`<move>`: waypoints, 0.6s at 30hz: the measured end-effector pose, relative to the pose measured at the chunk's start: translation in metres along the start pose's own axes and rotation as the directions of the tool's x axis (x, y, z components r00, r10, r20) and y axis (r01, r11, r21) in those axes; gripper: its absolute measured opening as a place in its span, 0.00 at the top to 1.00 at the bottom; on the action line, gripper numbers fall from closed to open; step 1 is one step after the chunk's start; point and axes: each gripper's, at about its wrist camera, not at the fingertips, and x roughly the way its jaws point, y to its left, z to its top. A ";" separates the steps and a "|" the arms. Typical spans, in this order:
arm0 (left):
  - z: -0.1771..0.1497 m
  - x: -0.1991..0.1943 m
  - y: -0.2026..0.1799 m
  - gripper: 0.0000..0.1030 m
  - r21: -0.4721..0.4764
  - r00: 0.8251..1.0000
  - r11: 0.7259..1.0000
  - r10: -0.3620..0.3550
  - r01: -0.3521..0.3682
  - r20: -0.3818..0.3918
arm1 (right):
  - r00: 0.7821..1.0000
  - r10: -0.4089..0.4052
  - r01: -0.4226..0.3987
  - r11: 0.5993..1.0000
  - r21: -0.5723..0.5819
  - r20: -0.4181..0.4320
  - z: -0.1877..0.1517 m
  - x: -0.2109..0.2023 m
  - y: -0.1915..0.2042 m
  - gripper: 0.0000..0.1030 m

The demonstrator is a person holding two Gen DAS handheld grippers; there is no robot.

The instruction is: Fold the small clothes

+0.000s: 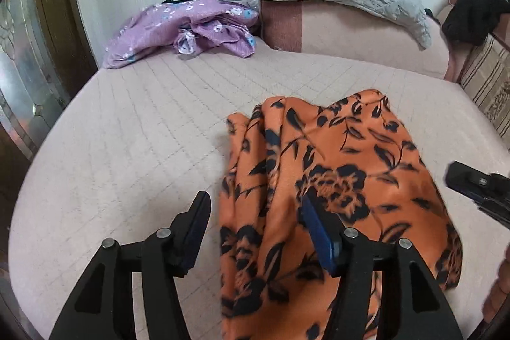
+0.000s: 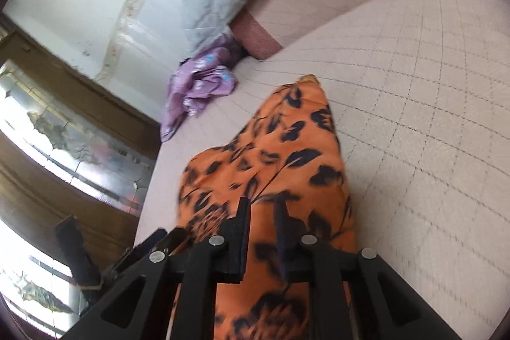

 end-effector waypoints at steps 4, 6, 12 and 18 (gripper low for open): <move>-0.016 0.024 0.000 0.39 0.016 0.995 0.999 0.040 -0.039 -0.092 | 0.996 -0.062 0.059 0.997 -0.052 -0.063 -0.029 0.003 0.006 0.68; -0.017 0.022 -0.003 0.39 0.043 0.996 0.998 0.053 -0.051 -0.069 | 0.997 -0.069 0.067 0.996 -0.051 -0.033 -0.043 0.008 -0.003 0.68; -0.023 0.017 -0.002 0.39 0.055 0.998 0.997 0.047 -0.045 -0.049 | 0.994 -0.102 0.100 0.993 -0.056 -0.028 -0.039 -0.001 0.007 0.68; -0.024 0.017 0.001 0.39 0.033 0.998 0.999 0.031 -0.029 -0.051 | 0.997 -0.083 0.083 0.994 -0.067 0.001 -0.044 -0.020 0.015 0.67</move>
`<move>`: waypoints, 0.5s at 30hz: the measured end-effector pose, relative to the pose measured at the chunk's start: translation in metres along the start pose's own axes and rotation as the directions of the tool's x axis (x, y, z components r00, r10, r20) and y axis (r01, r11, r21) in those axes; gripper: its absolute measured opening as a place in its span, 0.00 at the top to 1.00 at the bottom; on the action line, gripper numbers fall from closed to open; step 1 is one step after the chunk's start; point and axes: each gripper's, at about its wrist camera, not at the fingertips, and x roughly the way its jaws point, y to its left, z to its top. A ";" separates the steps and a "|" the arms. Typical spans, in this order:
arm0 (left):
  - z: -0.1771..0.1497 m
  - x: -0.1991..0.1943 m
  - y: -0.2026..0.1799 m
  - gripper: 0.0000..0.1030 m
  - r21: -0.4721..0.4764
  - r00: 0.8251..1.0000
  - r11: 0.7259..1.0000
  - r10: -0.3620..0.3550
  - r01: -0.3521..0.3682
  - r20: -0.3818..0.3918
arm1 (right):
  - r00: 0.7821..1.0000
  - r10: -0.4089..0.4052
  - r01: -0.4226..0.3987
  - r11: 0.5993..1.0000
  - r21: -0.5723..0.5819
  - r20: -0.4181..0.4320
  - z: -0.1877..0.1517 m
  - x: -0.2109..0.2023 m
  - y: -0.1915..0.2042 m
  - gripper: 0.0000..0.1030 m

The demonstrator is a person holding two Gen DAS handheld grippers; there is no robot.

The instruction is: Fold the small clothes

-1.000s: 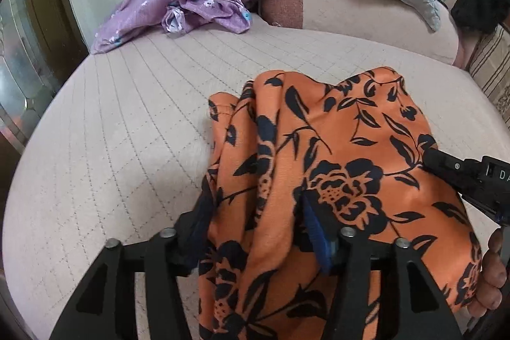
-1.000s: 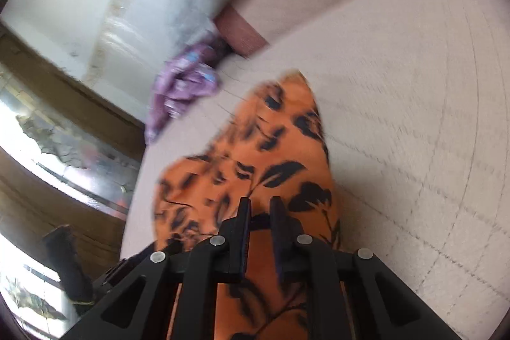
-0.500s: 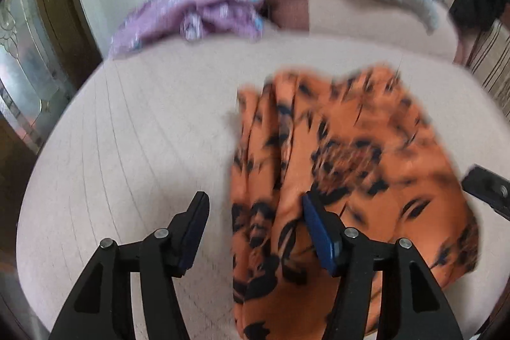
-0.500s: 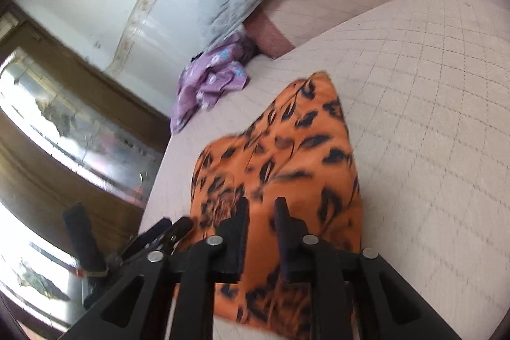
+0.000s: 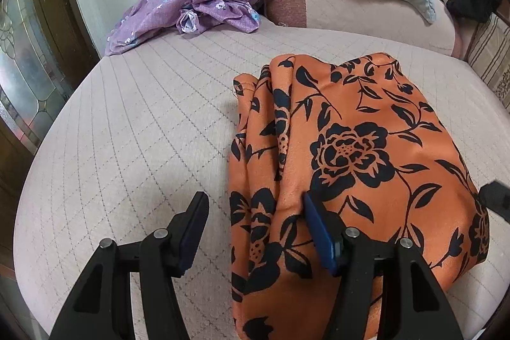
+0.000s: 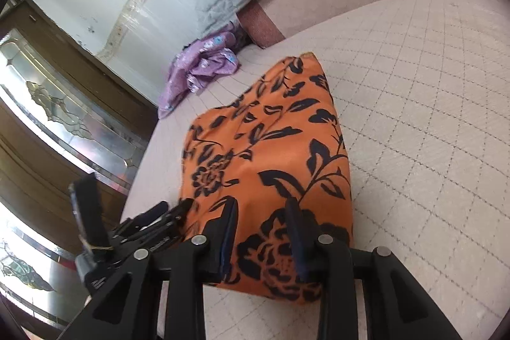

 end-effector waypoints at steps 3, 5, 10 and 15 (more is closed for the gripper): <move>0.000 0.001 0.000 0.39 0.003 1.000 1.000 0.001 -0.001 0.000 | 0.999 -0.032 0.031 0.999 -0.039 -0.025 -0.009 0.012 0.000 0.67; 0.000 0.001 0.000 0.37 0.004 1.000 1.000 0.004 -0.004 0.001 | 0.999 -0.034 0.033 0.997 -0.068 -0.017 -0.013 0.017 0.000 0.66; 0.001 0.002 0.005 0.35 -0.005 1.000 1.000 -0.001 0.001 -0.003 | 0.997 -0.057 0.052 0.993 -0.110 -0.042 -0.010 0.018 0.005 0.66; 0.001 0.003 0.005 0.35 0.001 1.000 1.000 0.000 0.000 0.002 | 0.995 -0.080 0.074 0.991 -0.110 -0.056 -0.009 0.016 0.008 0.67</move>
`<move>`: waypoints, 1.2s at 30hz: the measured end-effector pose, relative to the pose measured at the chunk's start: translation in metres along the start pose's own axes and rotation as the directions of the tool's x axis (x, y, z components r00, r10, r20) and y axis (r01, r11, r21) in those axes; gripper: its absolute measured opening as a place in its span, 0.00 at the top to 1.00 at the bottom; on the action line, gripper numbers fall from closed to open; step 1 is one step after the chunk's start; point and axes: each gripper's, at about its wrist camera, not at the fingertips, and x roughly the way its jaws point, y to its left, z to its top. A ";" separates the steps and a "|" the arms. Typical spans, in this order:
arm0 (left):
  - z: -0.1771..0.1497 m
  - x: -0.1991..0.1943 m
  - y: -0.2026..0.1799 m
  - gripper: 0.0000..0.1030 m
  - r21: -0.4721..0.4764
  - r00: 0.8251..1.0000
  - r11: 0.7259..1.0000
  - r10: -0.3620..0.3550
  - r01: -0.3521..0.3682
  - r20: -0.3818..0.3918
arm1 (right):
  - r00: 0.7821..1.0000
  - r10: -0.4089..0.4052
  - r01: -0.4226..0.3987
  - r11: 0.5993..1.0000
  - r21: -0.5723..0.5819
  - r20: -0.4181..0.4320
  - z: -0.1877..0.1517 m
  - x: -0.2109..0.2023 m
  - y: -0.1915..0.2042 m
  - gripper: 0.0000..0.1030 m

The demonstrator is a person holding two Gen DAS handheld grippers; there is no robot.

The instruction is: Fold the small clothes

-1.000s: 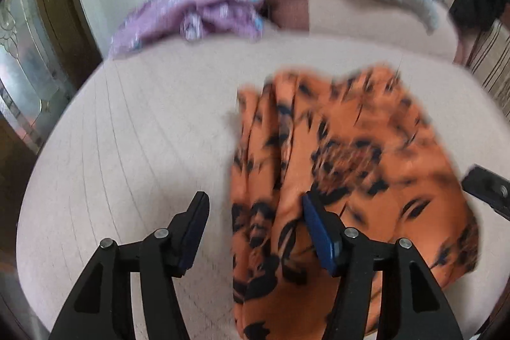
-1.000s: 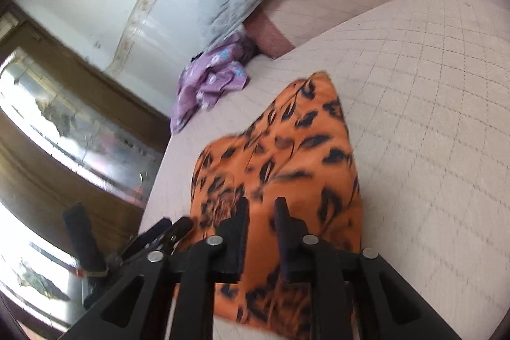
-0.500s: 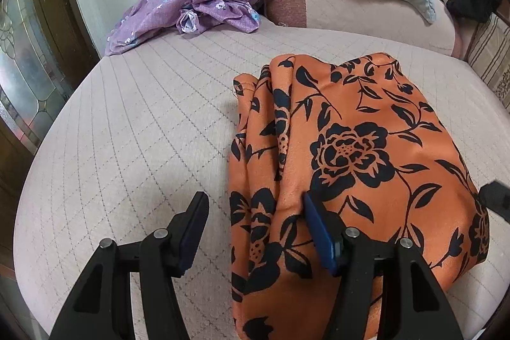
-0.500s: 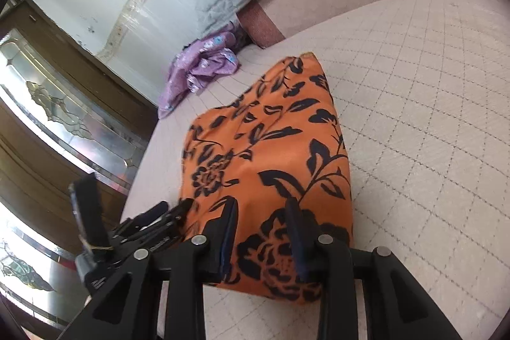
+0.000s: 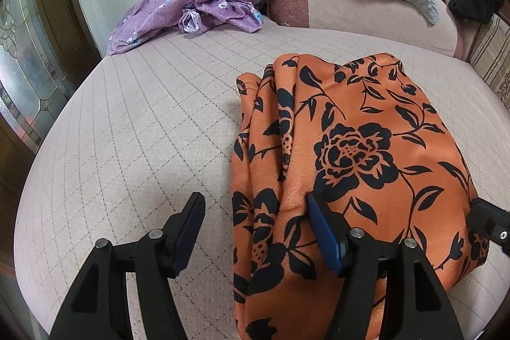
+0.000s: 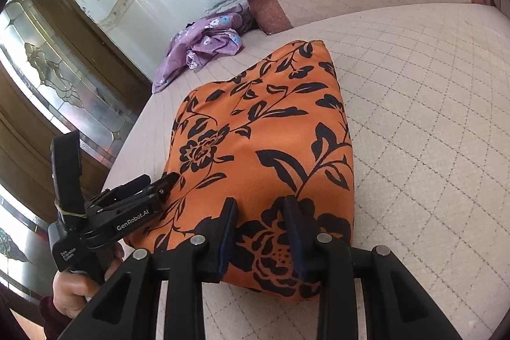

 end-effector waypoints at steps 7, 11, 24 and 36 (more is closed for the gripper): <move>0.000 0.000 0.000 0.34 -0.004 1.000 1.000 -0.007 0.007 -0.001 | 1.000 0.024 -0.025 0.999 0.030 0.005 0.000 -0.011 -0.001 0.67; 0.000 0.001 0.002 0.33 -0.006 1.000 1.000 -0.009 0.009 -0.004 | 1.000 0.021 -0.020 1.000 -0.003 0.016 -0.009 0.000 -0.003 0.66; 0.001 -0.001 0.006 0.32 -0.020 1.000 1.000 -0.021 0.021 -0.011 | 0.999 0.049 -0.049 0.999 0.012 0.005 -0.003 -0.006 -0.005 0.67; 0.010 -0.021 0.048 0.32 -0.193 0.992 0.973 -0.128 0.129 0.016 | 0.989 0.081 -0.096 0.988 0.122 0.122 0.025 -0.043 -0.025 0.34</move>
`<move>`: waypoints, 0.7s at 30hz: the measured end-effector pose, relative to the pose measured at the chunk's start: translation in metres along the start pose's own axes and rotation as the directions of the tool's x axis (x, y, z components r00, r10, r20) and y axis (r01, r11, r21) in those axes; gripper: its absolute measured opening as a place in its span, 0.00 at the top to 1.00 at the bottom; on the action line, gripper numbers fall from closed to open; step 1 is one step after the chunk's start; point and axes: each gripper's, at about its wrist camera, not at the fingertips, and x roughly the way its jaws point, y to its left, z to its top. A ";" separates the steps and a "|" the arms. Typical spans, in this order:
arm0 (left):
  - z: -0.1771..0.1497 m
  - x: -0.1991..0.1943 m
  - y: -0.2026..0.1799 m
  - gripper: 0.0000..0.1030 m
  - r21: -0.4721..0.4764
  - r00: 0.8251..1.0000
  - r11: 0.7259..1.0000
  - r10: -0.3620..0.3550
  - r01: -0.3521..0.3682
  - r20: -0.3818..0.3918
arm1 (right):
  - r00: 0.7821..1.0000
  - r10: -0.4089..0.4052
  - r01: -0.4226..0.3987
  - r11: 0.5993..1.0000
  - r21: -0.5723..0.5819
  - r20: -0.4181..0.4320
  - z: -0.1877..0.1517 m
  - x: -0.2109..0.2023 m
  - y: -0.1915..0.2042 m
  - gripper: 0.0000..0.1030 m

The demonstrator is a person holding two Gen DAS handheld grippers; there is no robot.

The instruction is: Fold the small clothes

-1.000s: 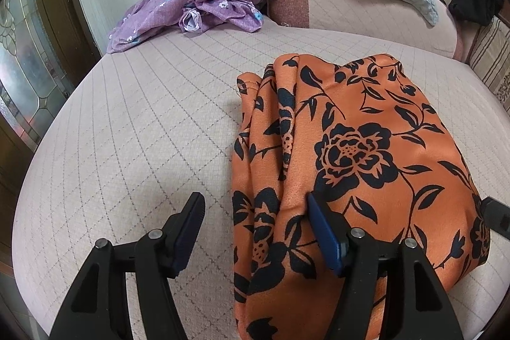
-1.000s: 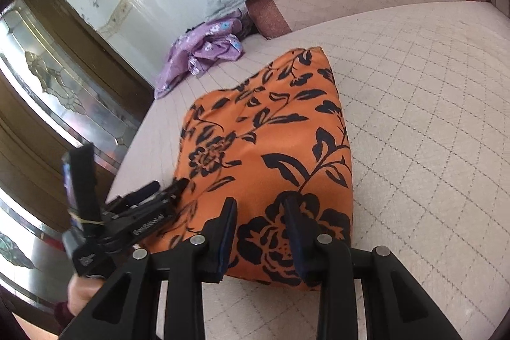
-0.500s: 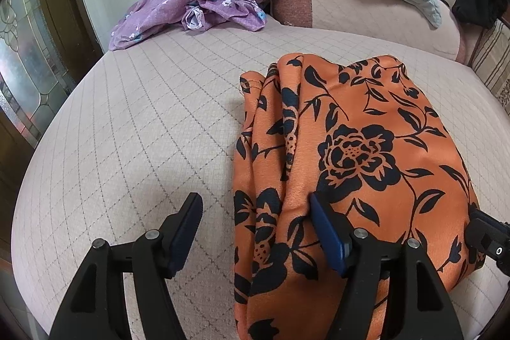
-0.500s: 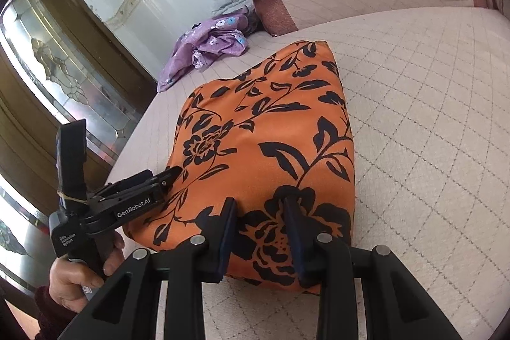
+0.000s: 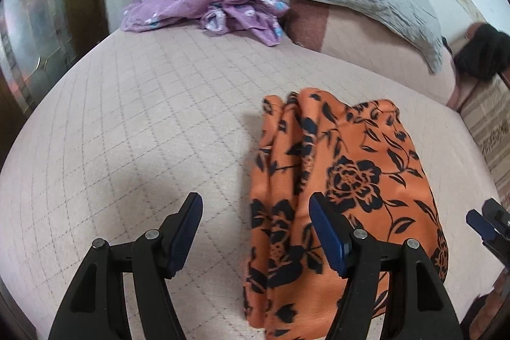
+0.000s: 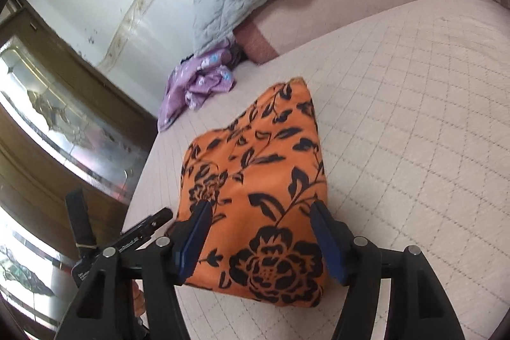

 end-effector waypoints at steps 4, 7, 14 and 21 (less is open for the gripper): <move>-0.005 0.007 0.005 0.32 0.005 0.997 0.998 0.070 -0.070 -0.045 | 0.999 -0.025 0.022 0.998 -0.067 -0.047 -0.004 0.014 0.020 0.37; -0.013 0.016 0.002 0.32 0.060 0.987 0.989 0.140 -0.136 -0.078 | 0.989 -0.036 0.025 0.997 -0.079 -0.142 -0.016 0.040 0.022 0.46; -0.016 0.022 0.005 0.32 0.071 0.985 0.989 0.139 -0.132 -0.107 | 0.981 -0.074 0.053 0.992 -0.119 -0.179 -0.013 0.052 0.026 0.48; -0.008 0.019 0.016 0.32 -0.013 0.993 0.998 0.062 -0.064 -0.100 | 0.993 -0.033 0.037 0.999 0.032 -0.114 0.020 0.036 -0.011 0.34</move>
